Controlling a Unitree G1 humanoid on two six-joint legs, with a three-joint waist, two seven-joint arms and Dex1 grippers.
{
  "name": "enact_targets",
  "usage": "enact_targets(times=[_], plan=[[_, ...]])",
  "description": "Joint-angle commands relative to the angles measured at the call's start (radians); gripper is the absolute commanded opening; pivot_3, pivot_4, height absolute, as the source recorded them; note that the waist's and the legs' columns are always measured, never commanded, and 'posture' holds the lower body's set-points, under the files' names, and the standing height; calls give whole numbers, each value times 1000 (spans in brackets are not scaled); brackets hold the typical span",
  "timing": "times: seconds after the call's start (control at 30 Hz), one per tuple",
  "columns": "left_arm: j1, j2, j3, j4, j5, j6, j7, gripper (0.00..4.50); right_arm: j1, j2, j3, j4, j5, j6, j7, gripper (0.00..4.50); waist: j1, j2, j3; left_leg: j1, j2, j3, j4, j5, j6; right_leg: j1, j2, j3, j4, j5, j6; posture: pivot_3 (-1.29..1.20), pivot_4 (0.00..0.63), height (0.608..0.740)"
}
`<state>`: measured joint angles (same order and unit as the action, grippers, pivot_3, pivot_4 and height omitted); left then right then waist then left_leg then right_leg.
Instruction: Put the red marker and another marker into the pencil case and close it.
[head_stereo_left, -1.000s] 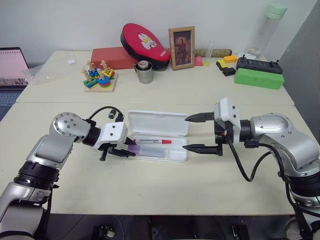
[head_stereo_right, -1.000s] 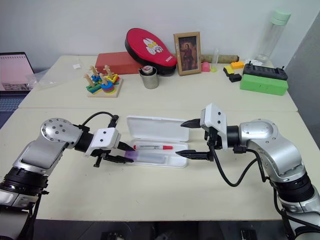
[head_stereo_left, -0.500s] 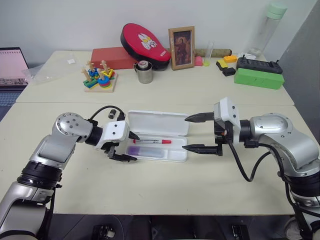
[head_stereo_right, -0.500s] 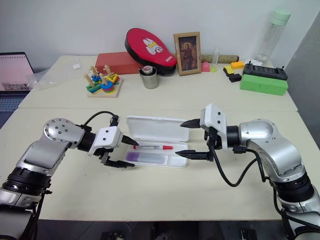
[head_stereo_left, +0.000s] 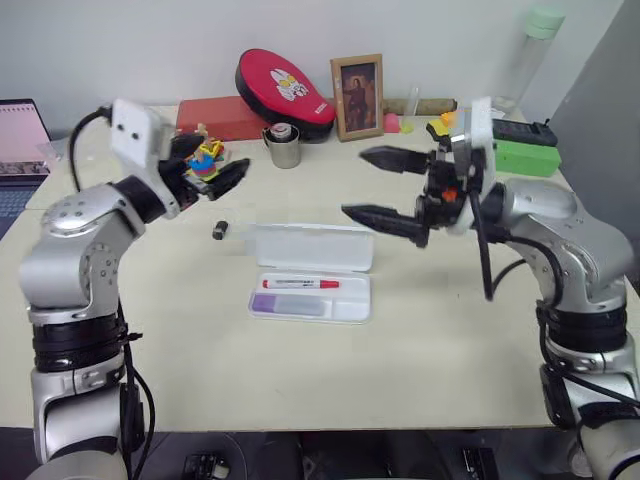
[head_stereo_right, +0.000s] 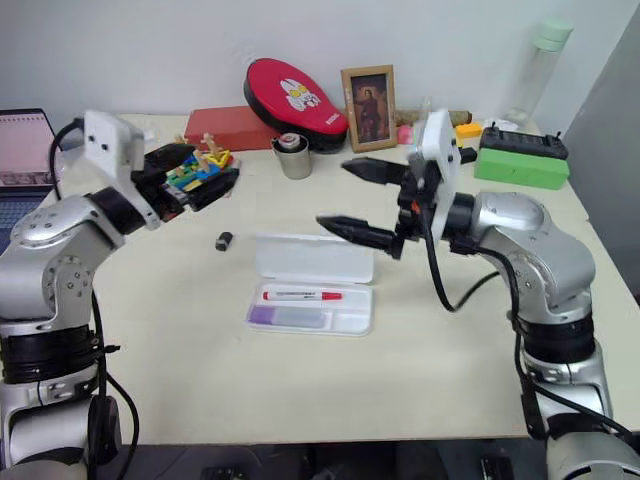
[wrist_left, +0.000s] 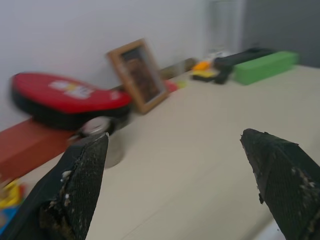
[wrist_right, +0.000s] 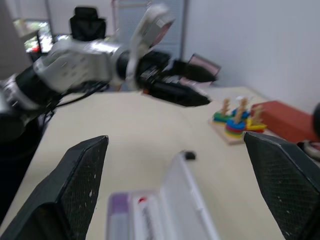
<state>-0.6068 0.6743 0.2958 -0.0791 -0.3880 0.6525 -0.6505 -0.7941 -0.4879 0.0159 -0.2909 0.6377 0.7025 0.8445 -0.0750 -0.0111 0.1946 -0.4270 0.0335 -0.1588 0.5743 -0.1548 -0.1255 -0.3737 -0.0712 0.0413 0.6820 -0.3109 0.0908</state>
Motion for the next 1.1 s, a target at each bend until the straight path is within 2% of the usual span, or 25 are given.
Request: enact_targets(times=[0.03,0.23,0.5,0.73,0.77,0.8,0.83,1.1], plan=[[63,16,30,5,62,-10,103,4471,-59,50,24,35,-32,-28,-45,4500,-3,0,0,0,0,0,0,0,0,0,0,0,0,0,0,0,150,740],[85,-16,-33,142,135,-41,175,4471,-106,123,49,97,-77,-60,-89,4500,-2,0,0,0,0,0,0,0,0,0,0,0,0,0,0,0,150,740],[50,-56,-123,384,168,-122,119,4471,-100,128,60,88,-103,-73,-80,4500,0,0,0,0,0,0,-1,0,0,-1,0,0,0,0,0,0,150,740],[6,-91,-150,513,188,-159,124,4471,-97,123,52,82,-107,-71,-84,4500,-2,0,0,0,0,0,-1,0,0,-1,0,0,0,0,0,0,150,740],[3,-94,-149,521,189,-166,127,4126,-98,122,52,83,-107,-71,-85,4500,-3,0,0,0,0,0,-1,0,0,-1,0,0,0,0,0,0,150,740],[1,-96,-149,529,191,-173,129,4074,-98,121,53,83,-107,-72,-83,4500,-4,0,0,0,0,0,-1,0,0,-1,0,0,0,0,0,0,150,740],[-1,-97,-149,536,194,-180,129,3756,-98,120,54,83,-107,-72,-81,4500,-5,0,0,0,0,0,-1,0,0,-1,0,0,0,0,0,0,150,740],[-12,-102,-144,580,203,-210,137,2208,-99,119,59,85,-106,-74,-77,4500,-7,0,0,0,0,0,-1,0,0,-1,0,0,1,0,0,0,150,740]])
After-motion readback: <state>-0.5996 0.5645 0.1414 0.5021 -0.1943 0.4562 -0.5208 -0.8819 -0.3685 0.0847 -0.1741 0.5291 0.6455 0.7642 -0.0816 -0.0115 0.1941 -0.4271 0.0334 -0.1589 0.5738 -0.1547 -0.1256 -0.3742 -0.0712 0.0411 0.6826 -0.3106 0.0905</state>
